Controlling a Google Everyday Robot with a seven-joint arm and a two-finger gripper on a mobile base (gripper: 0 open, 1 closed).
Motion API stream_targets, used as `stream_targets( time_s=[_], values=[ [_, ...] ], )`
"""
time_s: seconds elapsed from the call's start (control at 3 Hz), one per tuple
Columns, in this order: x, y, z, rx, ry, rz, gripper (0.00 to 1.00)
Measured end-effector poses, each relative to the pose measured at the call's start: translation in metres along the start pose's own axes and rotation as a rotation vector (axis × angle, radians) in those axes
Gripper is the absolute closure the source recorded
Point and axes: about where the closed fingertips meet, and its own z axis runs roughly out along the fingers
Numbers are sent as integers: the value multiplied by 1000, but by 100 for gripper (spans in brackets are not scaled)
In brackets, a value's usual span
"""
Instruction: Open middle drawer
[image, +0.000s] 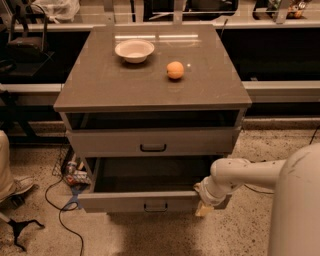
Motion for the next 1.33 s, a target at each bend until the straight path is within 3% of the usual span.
stream_targets(
  time_s=[0.67,1.0,1.33],
  values=[
    [28,34,-9,2,-4,66,93],
    [27,33,-9,2,-4,66,100],
    [27,33,-9,2,-4,66,100]
  ],
)
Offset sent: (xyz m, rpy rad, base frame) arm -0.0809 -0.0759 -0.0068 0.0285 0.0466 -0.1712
